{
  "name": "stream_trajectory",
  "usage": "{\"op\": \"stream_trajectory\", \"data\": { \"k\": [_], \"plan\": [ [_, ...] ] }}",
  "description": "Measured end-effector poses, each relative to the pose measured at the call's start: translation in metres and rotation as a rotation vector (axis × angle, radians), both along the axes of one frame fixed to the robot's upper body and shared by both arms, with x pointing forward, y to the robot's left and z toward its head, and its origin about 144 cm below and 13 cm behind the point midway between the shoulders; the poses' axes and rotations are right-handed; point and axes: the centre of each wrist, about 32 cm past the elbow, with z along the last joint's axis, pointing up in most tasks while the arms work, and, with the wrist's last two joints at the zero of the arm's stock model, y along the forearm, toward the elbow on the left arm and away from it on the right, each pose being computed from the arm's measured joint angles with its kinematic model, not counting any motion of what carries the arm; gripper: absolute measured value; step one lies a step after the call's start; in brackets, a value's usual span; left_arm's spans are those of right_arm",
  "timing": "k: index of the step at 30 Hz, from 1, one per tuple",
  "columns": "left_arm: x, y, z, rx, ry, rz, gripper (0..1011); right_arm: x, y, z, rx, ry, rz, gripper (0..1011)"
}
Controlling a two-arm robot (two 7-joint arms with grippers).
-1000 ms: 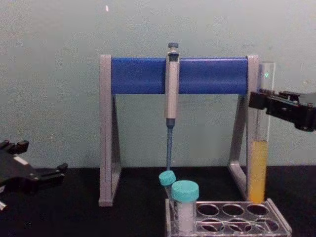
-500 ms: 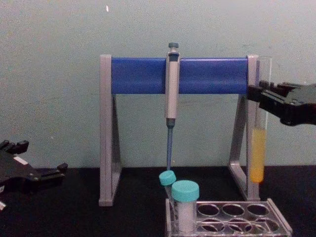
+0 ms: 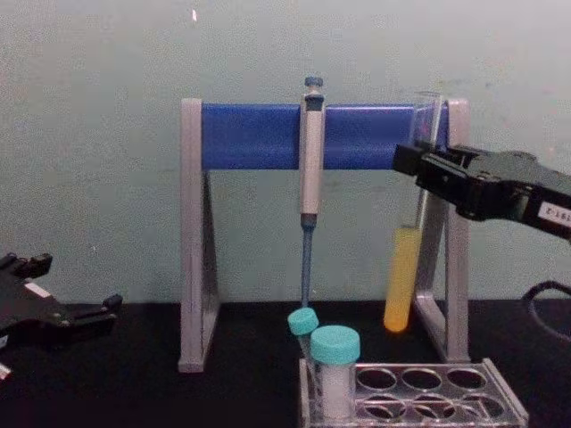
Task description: Pick up the test tube from the test tube rack, shake it, then place it back into the test tube rack.
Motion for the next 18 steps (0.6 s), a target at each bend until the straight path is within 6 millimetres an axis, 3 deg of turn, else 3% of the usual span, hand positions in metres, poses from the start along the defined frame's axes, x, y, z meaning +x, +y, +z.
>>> {"op": "stream_trajectory", "data": {
  "k": [10,18],
  "plan": [
    [0.000,0.000,0.000,0.000,0.000,0.000,1001,-0.012,-0.019,0.011,-0.029,0.080,0.071,229],
    [0.000,0.000,0.000,0.000,0.000,0.000,1001,-0.023,-0.035,0.021,-0.113,0.072,-0.015,229]
  ]
}}
